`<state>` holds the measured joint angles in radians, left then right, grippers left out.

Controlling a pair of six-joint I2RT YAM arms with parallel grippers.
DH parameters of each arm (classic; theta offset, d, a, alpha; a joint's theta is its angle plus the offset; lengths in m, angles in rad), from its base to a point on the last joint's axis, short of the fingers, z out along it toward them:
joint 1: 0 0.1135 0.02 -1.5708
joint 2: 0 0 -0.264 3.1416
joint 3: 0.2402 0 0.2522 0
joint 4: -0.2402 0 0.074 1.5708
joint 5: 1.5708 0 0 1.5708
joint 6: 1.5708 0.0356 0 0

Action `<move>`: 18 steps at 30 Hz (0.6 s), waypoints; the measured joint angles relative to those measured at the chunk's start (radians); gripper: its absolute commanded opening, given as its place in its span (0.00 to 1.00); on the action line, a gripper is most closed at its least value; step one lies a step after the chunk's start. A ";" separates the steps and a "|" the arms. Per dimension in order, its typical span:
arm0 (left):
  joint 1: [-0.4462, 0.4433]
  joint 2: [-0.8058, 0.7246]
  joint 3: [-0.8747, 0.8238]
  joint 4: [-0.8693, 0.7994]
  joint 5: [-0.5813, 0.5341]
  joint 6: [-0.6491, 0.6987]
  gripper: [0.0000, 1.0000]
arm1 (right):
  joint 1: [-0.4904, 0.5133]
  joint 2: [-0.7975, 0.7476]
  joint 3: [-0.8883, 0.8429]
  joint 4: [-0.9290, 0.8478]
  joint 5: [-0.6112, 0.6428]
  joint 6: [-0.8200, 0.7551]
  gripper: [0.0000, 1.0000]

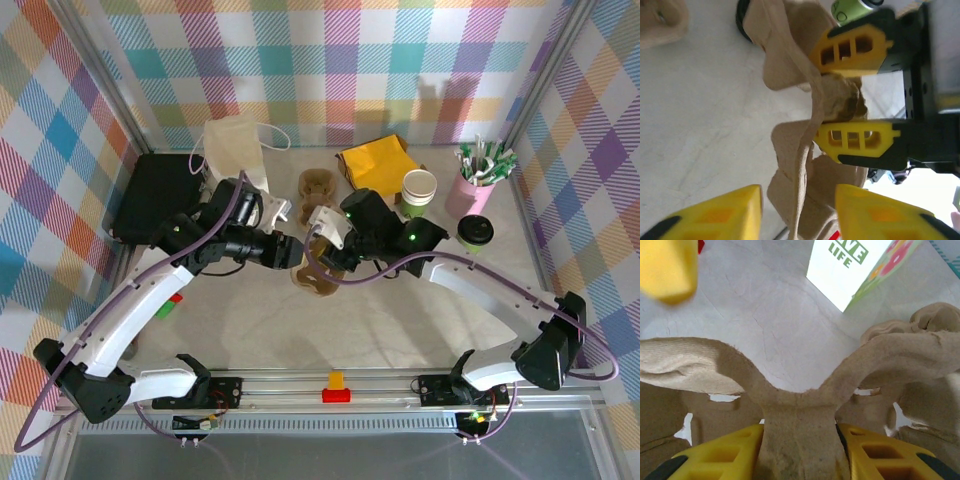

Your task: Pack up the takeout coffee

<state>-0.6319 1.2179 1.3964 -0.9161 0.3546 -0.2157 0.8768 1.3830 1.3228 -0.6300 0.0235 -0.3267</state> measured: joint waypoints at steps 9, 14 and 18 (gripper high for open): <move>0.165 0.014 0.185 -0.056 -0.280 -0.080 0.60 | 0.000 -0.060 -0.080 -0.011 0.018 0.026 0.40; 0.316 0.095 0.281 -0.079 -0.420 -0.135 0.61 | 0.000 -0.093 -0.117 -0.022 0.014 0.036 0.40; 0.392 0.192 0.349 -0.088 -0.500 -0.161 0.61 | 0.000 -0.116 -0.130 -0.031 0.002 0.050 0.40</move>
<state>-0.2398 1.4101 1.7451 -1.0042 -0.1455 -0.3763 0.8768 1.2667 1.1927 -0.6605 0.0254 -0.2771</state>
